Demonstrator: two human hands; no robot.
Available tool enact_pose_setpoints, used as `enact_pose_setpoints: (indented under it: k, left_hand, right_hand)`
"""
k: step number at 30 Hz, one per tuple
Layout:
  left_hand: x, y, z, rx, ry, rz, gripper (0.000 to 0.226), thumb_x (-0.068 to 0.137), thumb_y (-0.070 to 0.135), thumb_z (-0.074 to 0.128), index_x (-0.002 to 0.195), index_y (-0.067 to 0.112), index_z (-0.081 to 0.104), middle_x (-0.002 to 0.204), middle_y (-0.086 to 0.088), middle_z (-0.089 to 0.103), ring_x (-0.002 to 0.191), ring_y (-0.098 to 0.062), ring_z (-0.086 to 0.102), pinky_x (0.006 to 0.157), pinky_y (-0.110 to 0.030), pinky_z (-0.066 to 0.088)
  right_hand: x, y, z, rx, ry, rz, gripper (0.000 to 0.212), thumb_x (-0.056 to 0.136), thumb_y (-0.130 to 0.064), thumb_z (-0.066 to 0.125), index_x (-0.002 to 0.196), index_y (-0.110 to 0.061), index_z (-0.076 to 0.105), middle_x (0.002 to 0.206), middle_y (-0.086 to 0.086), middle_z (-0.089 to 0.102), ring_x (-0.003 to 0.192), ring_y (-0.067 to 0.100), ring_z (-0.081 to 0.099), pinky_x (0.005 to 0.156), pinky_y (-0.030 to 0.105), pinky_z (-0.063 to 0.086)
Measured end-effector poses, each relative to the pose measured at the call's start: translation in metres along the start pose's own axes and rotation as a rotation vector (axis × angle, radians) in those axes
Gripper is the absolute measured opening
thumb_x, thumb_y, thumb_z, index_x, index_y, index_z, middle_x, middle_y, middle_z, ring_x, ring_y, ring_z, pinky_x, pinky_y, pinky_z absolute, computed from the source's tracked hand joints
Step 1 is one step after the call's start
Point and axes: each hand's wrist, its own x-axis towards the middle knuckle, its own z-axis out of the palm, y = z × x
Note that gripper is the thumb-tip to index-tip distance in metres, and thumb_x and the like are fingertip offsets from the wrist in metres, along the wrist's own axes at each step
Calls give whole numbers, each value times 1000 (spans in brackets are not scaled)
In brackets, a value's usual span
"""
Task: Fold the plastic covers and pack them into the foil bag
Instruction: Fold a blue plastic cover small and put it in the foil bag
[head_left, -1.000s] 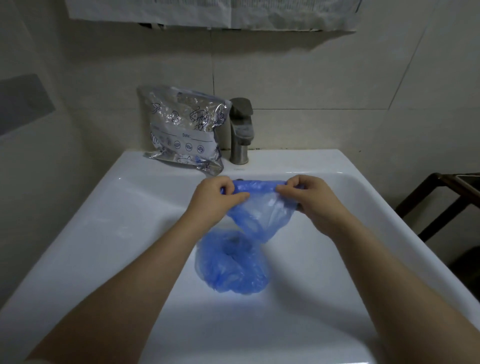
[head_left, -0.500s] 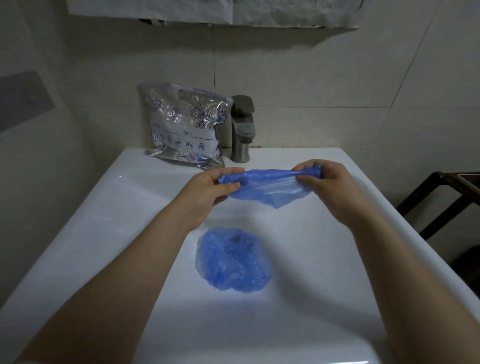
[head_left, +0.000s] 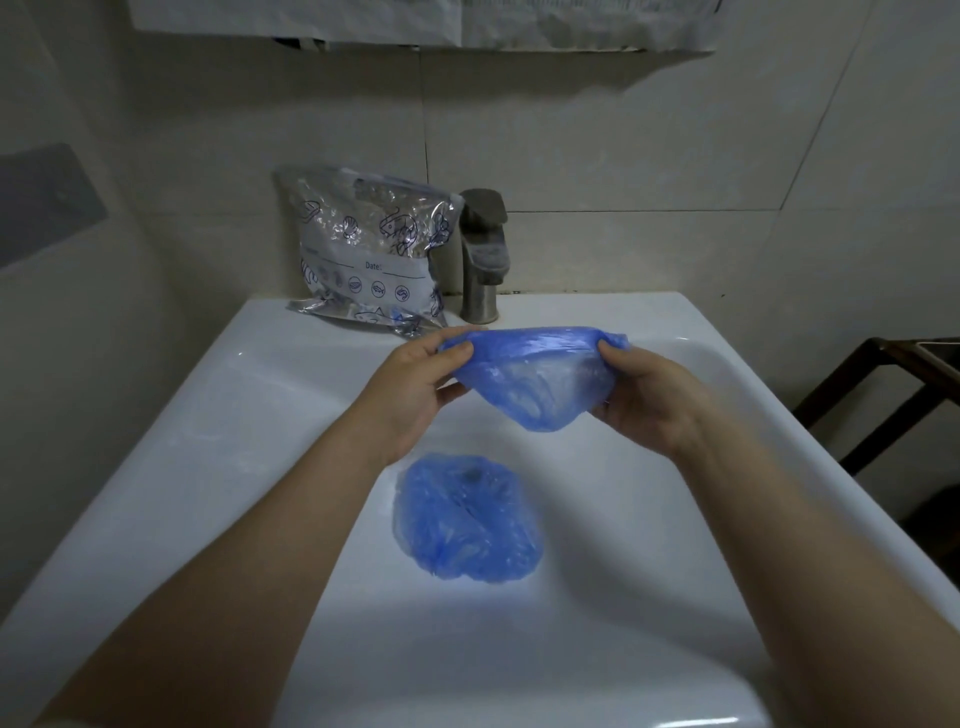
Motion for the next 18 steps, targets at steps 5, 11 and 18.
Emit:
enact_pose_setpoints:
  k: [5, 11, 18]
  left_hand:
    - [0, 2, -1, -50, 55, 9, 34, 93, -3, 40, 97, 21, 64, 84, 4, 67, 75, -8, 61, 75, -21, 49]
    - [-4, 3, 10, 102, 159, -84, 31, 87, 2, 44, 77, 16, 69, 70, 8, 70, 68, -8, 61, 62, -16, 47]
    - [-2, -7, 8, 261, 302, 28, 14, 82, 14, 69, 69, 17, 64, 60, 9, 63, 54, 2, 55, 53, -5, 39]
  right_hand:
    - [3, 4, 4, -9, -2, -22, 13, 92, -4, 42, 89, -11, 53, 78, 4, 56, 64, 14, 57, 53, 18, 51]
    - [0, 5, 7, -5, 190, 53, 26, 90, -1, 42, 73, -11, 59, 74, 8, 62, 55, 19, 61, 49, 20, 52]
    - [1, 16, 10, -554, 78, -71, 13, 88, -10, 60, 93, 0, 67, 87, 12, 66, 75, 18, 63, 63, 21, 56]
